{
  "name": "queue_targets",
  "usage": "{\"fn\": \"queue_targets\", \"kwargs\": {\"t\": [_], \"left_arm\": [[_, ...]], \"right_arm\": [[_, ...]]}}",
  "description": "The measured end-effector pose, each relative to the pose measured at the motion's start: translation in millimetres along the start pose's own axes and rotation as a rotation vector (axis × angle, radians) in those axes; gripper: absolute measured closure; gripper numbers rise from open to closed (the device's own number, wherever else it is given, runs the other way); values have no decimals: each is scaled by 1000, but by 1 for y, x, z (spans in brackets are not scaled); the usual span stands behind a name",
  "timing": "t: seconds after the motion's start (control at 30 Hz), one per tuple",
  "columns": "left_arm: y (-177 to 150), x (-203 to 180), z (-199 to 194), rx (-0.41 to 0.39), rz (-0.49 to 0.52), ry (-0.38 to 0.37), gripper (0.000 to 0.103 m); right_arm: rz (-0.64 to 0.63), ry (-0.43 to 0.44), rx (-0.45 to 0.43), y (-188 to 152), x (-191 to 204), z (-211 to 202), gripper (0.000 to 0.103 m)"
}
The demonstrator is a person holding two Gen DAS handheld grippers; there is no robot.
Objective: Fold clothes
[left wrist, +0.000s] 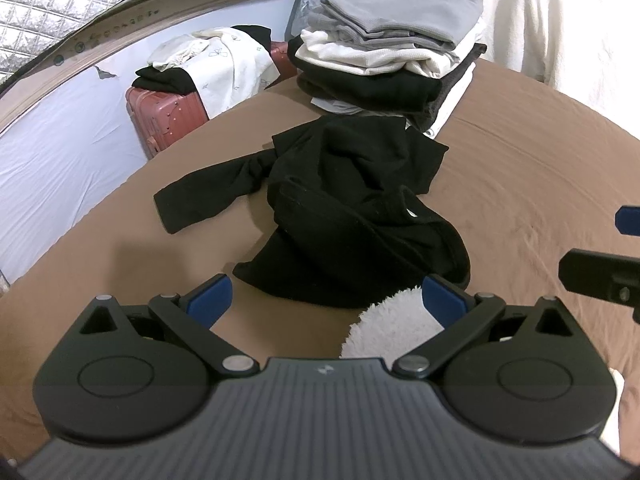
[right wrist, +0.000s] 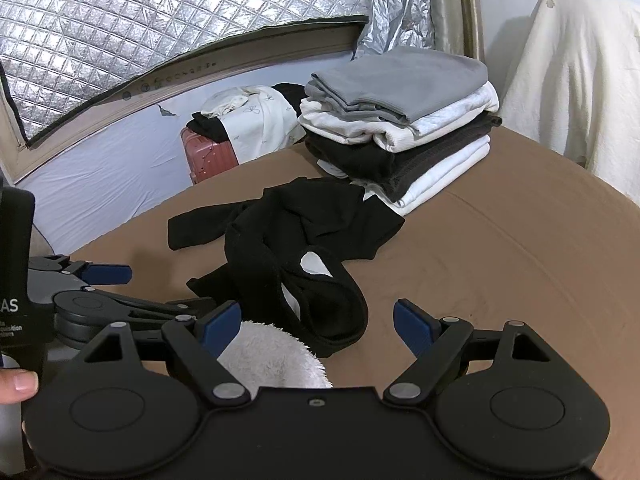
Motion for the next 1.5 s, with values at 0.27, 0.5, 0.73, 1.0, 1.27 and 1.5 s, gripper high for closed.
{"fn": "queue_targets", "kwargs": {"t": [0.27,0.5,0.73,1.0,1.27,1.5], "left_arm": [[0,1,1,3,-1,3,0],[1,2,-2,-18,9,46,0],[1,3,-1,-20,14,58,0],[3,30,8,-53,-63,-12,0],[2,56,44,-8,-95,46,0],[18,76,73,-34,-124,-43,0]], "right_arm": [[4,2,3,-2,-3,0,16],[7,4,9,-3,-6,1,16],[17,3,17,-4,-9,2,16],[33,17,38,-8,-15,9,16],[11,177,42,-17,-37,40,16],[28,202,232,-18,-72,76,16]]}}
Point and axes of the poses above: each gripper's, at about its wrist camera, not at the fingertips, and z roughly the way its jaws point, x to its left, y to its top, the point moved 1 cm from there along z, roughly the way its jaws point, and after that the axes turned 1 degree about -x, right-handed, at the moved point
